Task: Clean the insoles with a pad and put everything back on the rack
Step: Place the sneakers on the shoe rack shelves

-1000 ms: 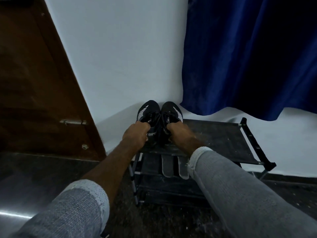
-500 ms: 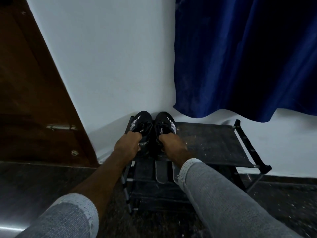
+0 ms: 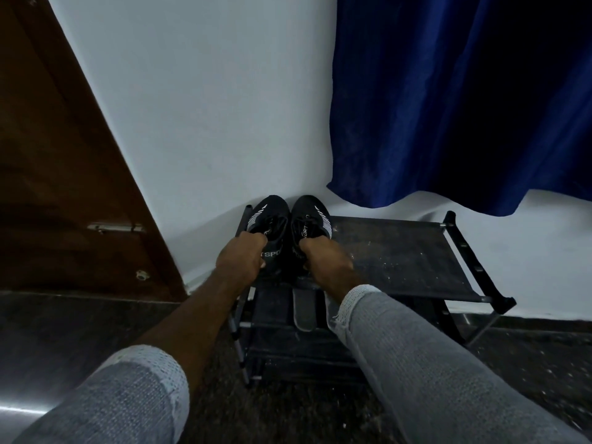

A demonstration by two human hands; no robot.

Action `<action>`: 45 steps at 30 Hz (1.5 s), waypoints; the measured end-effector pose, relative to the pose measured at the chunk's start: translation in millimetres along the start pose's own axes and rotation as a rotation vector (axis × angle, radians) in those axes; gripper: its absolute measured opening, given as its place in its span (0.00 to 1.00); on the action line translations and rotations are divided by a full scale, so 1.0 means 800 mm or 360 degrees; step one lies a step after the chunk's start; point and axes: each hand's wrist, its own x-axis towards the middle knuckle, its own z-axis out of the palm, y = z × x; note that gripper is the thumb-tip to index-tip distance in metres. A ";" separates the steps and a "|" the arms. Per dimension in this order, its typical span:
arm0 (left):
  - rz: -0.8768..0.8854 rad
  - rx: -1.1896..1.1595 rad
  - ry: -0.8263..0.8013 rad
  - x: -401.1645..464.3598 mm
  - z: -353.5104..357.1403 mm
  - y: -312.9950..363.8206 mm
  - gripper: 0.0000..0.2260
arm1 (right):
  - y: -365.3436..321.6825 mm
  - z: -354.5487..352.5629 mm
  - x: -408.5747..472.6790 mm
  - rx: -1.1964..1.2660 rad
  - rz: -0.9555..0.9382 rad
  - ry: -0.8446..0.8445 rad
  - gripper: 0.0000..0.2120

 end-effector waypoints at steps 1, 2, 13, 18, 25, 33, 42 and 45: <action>0.0002 0.0001 0.0008 0.000 0.001 0.000 0.11 | 0.000 0.001 0.000 0.0001 0.0000 0.0009 0.11; 0.0006 -0.0002 0.0018 0.000 0.002 -0.001 0.11 | 0.000 0.001 -0.001 0.0003 0.0002 0.0015 0.10; -0.0027 -0.0067 0.0017 0.006 0.006 -0.005 0.12 | -0.001 0.002 0.001 0.0002 0.0012 0.0055 0.11; -0.0020 -0.0060 0.0033 0.006 0.007 -0.007 0.11 | -0.001 0.003 0.001 -0.0012 0.0046 0.0078 0.10; -0.0028 -0.0059 0.0043 0.006 0.011 -0.009 0.10 | -0.003 0.006 0.001 -0.0046 0.0078 0.0091 0.11; 0.0006 -0.0080 0.0072 0.009 0.016 -0.014 0.11 | 0.002 0.006 0.003 -0.0076 0.0076 0.0067 0.11; 0.0026 -0.0111 0.0069 -0.009 0.011 -0.010 0.23 | 0.001 0.003 0.002 -0.0161 0.0067 0.0008 0.18; 0.0033 -0.0164 0.0185 -0.031 0.002 -0.016 0.33 | -0.007 -0.003 -0.006 -0.0209 0.0049 0.0199 0.21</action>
